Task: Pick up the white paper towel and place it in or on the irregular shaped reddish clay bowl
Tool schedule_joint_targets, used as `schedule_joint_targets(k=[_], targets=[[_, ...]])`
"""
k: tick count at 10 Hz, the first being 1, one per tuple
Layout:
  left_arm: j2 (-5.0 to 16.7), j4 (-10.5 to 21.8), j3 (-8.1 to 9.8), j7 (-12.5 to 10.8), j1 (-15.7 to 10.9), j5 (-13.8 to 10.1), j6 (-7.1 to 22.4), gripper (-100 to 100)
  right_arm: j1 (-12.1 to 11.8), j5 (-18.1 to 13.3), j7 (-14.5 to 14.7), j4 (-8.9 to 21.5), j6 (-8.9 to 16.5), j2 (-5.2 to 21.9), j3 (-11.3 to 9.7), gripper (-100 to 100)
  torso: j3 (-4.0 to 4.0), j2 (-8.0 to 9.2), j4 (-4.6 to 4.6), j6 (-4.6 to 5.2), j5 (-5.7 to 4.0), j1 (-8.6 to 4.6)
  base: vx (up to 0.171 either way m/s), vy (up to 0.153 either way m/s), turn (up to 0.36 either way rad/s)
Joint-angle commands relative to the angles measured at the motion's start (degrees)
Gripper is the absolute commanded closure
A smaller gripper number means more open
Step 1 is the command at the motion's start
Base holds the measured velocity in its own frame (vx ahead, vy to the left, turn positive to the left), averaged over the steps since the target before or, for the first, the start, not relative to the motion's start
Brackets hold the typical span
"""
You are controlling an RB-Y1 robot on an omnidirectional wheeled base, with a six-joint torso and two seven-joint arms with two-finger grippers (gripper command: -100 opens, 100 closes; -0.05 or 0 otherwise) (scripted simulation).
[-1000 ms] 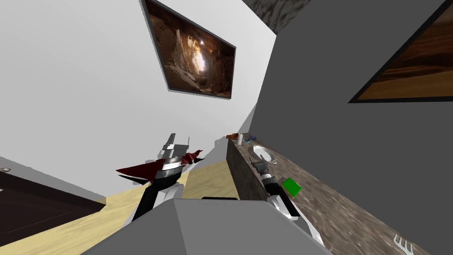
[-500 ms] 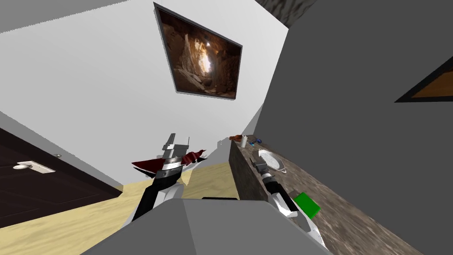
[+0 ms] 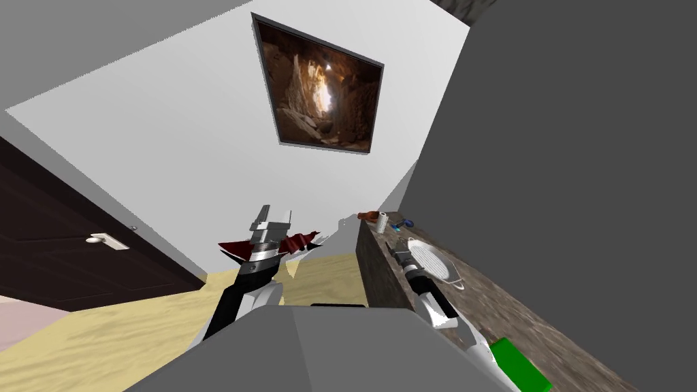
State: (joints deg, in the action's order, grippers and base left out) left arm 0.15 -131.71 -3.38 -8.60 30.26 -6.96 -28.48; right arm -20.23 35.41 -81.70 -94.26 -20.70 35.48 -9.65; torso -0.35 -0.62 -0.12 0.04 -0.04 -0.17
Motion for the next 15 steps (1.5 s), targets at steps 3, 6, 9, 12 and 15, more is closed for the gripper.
schedule_joint_targets(k=[3, 6, 9, 12, 15], targets=[[0.0, 0.0, 0.0, 0.0, 0.0, 0.0, 0.0, 0, 2.4, 2.9, -4.8, 2.3, 0.3, 2.7, -0.4, -100, -0.08, -0.14, -0.03, 0.01, 0.0, 0.02, 0.172, -0.029, 0.16], [0.0, 0.0, 0.0, 0.0, 0.0, 0.0, 0.0, 0, 4.0, 3.8, -6.3, 2.8, 0.4, 3.6, -0.3, -100, -0.19, -0.32, -0.08, 0.01, 0.02, 0.1, 0.206, -0.031, 0.12], [0.0, 0.0, 0.0, 0.0, 0.0, 0.0, 0.0, 0, 3.6, 3.6, -6.1, 2.7, 0.3, 3.5, -0.3, -100, 0.16, 0.31, 0.05, 0.05, 0.04, 0.22, 0.037, -0.009, 0.009], [0.0, 0.0, 0.0, 0.0, 0.0, 0.0, 0.0, 0, 3.6, 3.6, -6.1, 2.6, 0.3, 3.5, -0.3, 100, 0.27, 0.49, 0.09, 0.07, 0.05, 0.28, 0.0, 0.0, 0.0], [0.0, 0.0, 0.0, 0.0, 0.0, 0.0, 0.0, 0, 3.6, 3.6, -6.1, 2.6, 0.3, 3.5, -0.4, 0, 0.28, 0.51, 0.09, 0.13, 0.04, 0.27, 0.0, 0.0, 0.0]])
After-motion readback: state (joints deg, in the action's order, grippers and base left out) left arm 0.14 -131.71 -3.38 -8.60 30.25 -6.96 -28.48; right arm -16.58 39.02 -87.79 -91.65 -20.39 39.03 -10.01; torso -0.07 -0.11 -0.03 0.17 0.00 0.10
